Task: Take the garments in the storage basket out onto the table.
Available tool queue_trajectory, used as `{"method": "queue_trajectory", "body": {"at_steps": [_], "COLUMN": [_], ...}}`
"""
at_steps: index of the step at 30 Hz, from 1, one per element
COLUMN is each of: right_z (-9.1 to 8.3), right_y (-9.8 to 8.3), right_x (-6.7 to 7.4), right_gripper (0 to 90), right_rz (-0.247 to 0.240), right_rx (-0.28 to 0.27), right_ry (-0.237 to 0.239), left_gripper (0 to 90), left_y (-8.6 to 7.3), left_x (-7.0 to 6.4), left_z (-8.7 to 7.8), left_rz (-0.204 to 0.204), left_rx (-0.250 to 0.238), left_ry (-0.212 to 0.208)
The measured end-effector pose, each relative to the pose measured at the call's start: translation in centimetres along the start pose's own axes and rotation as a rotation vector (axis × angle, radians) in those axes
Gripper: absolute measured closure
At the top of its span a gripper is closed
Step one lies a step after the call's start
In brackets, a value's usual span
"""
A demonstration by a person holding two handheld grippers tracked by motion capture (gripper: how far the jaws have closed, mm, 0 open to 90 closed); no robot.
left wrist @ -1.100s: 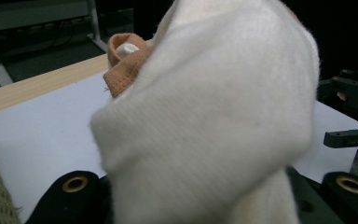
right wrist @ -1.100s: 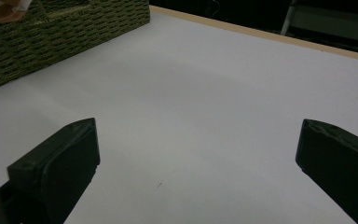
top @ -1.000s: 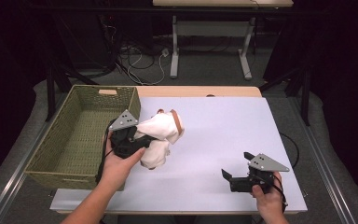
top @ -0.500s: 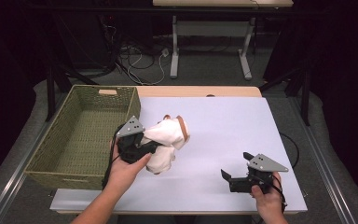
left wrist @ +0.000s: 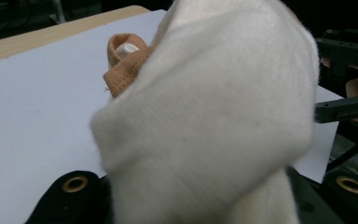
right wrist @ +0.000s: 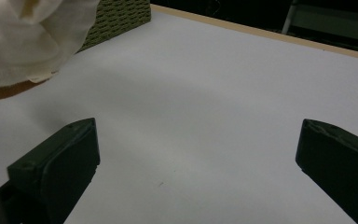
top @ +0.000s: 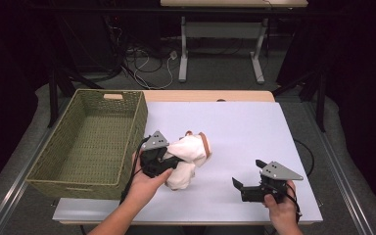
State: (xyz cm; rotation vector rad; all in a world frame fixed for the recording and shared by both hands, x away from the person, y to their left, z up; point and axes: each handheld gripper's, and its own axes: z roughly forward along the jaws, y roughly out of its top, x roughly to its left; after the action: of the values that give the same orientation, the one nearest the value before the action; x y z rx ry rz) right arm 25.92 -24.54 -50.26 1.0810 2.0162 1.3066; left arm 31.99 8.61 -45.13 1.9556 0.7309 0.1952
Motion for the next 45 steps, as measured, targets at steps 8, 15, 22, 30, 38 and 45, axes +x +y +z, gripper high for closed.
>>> {"method": "queue_trajectory", "body": {"at_steps": [8, 15, 22, 30, 38, 45], "right_z": [0.0, -0.1, -0.1, 0.1, 0.1, 0.0], "right_y": [0.0, 0.0, 0.0, -0.1, -0.1, -0.1], "right_x": [0.0, -0.1, -0.1, 0.0, -0.1, -0.1], "right_gripper": [0.0, 0.0, 0.0, 0.0, 0.0, 0.0], "right_rz": [0.007, 0.005, 0.003, -0.002, 0.004, 0.003], "right_rx": [-0.001, -0.005, -0.002, -0.001, -0.004, -0.001], "right_ry": [0.002, 0.007, 0.005, 0.007, 0.008, 0.008], "left_gripper": [77.5, 77.5, 77.5, 77.5, 77.3, 77.2], "left_y": [0.0, -0.1, -0.2, -1.0, -1.9, -2.5], "left_x": [-0.5, -0.9, -1.1, -1.0, -1.0, -1.0], "left_z": [2.0, 4.2, 5.1, 6.4, 7.7, 8.7], "left_rz": [0.007, 0.014, 0.017, 0.000, -0.021, -0.004], "left_rx": [0.019, 0.057, 0.063, 0.089, 0.115, 0.144], "left_ry": [-0.022, -0.038, -0.041, -0.053, -0.047, -0.042]}}
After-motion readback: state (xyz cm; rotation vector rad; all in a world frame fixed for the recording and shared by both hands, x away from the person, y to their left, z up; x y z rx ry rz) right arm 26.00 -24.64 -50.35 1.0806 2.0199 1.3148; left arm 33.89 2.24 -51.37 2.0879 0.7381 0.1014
